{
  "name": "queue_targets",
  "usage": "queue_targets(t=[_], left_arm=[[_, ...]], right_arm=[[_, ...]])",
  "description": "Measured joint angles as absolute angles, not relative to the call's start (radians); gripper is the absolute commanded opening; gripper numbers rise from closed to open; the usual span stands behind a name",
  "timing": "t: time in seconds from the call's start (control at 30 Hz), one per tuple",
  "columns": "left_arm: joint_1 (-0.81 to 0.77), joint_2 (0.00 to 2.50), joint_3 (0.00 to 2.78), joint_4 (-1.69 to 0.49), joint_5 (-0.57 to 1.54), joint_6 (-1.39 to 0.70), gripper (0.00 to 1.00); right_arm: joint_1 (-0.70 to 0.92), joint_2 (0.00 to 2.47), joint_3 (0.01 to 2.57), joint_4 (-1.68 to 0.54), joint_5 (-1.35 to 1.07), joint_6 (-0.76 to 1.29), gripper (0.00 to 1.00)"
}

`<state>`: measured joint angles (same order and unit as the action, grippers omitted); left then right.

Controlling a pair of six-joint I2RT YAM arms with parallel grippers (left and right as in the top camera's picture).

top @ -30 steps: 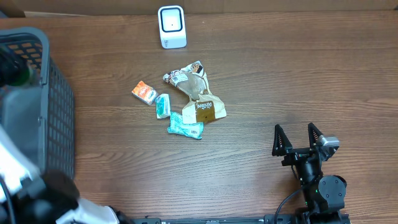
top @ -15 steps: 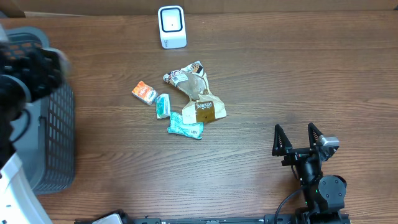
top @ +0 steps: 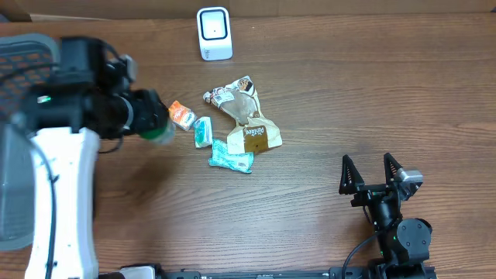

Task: Scan the item barcode
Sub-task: 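Grasp the green-lidded jar with the left gripper and lift it out, then set the jar upright on the table and withdraw the left gripper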

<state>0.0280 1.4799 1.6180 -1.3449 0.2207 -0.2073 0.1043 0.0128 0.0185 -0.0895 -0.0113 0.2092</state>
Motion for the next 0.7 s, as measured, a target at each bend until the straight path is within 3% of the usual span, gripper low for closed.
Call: queue_targets(t=[0.33, 0.7], left_arm=[[0.007, 1.491, 1.237, -1.076, 0.210, -0.238, 0.51], [0.007, 1.491, 1.037, -0.874, 0.186, -0.286, 0.56]], right_arm=[[0.105, 0.013, 0.019, -0.090, -0.011, 0.209, 1.00], [0.104, 0.013, 0.019, -0.090, -0.011, 0.209, 1.00]])
